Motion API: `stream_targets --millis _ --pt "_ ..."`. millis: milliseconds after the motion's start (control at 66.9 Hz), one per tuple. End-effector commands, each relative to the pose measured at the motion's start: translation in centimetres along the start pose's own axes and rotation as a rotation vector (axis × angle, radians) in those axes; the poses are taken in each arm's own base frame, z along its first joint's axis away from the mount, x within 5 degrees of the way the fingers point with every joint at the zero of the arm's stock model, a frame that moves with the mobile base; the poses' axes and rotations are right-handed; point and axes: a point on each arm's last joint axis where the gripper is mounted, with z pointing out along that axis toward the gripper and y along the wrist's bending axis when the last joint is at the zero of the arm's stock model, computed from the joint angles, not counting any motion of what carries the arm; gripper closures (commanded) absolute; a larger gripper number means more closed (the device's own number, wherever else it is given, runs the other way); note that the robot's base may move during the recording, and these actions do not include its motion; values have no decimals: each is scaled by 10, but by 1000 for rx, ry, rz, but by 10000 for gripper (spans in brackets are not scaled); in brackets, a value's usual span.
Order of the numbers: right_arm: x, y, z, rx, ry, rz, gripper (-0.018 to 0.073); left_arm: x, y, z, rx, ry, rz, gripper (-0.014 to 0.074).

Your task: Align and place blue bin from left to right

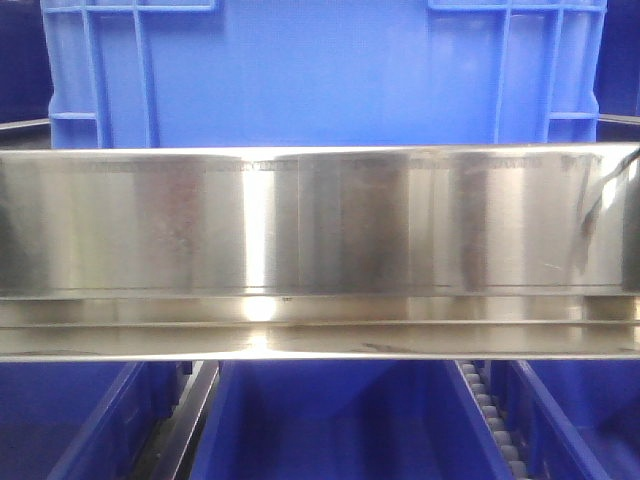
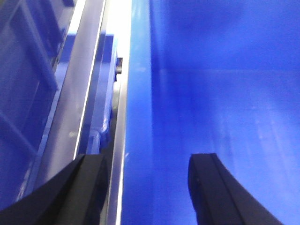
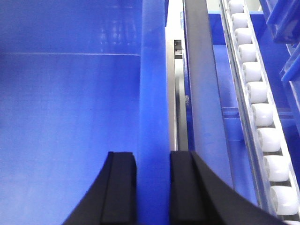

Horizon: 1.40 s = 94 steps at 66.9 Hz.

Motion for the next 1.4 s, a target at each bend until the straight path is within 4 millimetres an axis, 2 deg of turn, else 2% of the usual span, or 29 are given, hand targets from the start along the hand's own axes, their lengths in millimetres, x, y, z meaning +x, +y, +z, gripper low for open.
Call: stream_targets --millis 0,179,1390 --pt "0 -2 -3 19 6 -9 629 -4 5 -2 -5 -12 -19 298" --pt "0 -2 -3 21 10 -9 629 -5 13 0 -10 -5 -43 298" --pt "0 -2 -3 20 6 -9 629 -1 8 -1 12 31 -36 314"
